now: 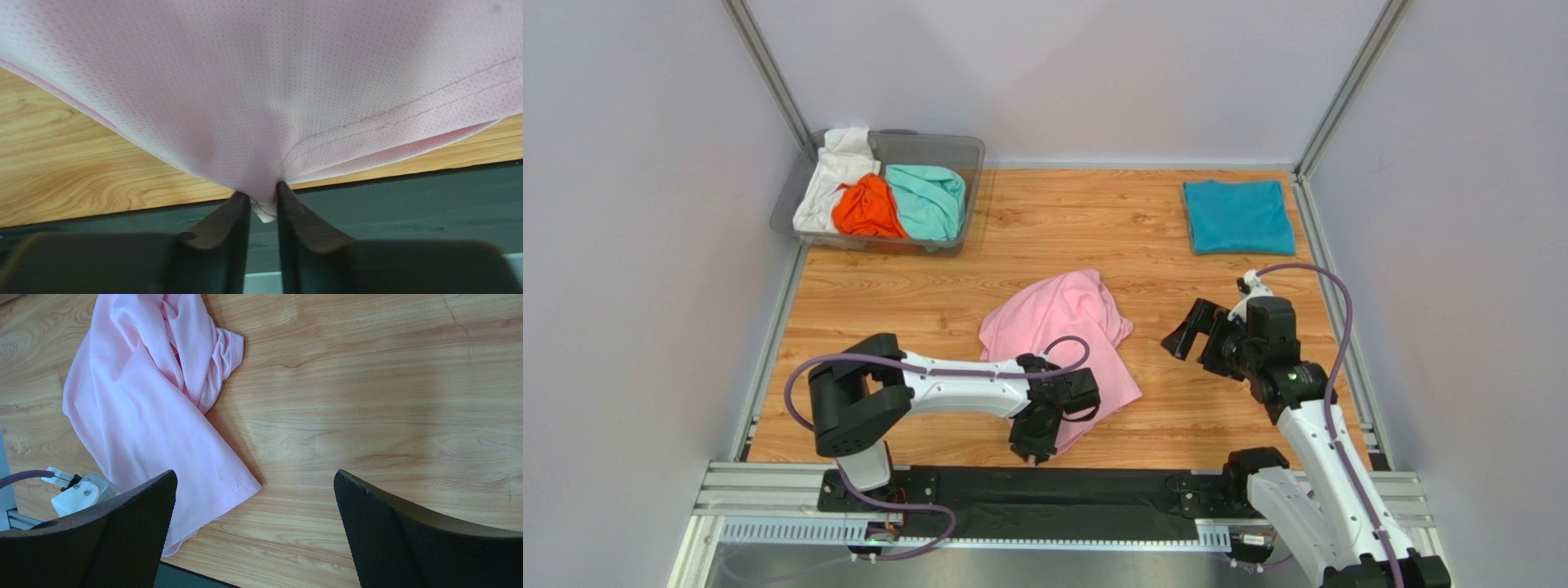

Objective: Fold and stack the t-shirts
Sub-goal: Flatten the tshirt out

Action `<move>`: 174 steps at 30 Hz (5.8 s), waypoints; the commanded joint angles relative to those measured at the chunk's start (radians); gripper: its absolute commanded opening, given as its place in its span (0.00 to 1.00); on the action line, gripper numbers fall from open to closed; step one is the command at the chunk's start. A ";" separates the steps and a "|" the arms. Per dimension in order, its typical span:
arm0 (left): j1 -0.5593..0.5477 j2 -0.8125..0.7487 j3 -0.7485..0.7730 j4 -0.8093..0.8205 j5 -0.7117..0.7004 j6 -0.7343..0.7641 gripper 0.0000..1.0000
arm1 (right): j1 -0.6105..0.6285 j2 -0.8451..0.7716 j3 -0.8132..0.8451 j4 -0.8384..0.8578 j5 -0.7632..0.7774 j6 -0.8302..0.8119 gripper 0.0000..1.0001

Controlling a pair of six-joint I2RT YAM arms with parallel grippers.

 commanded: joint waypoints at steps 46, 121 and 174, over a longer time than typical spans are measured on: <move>0.384 -0.766 0.178 -0.122 -0.564 0.233 0.00 | 0.851 0.400 0.015 0.295 0.239 -0.034 0.94; 0.386 -0.238 0.961 0.062 -0.478 0.495 0.00 | 1.228 0.701 0.191 0.574 0.738 0.079 0.30; 0.624 -0.772 1.004 0.350 0.219 0.619 0.00 | 0.563 0.236 1.624 -0.219 0.087 -0.648 0.00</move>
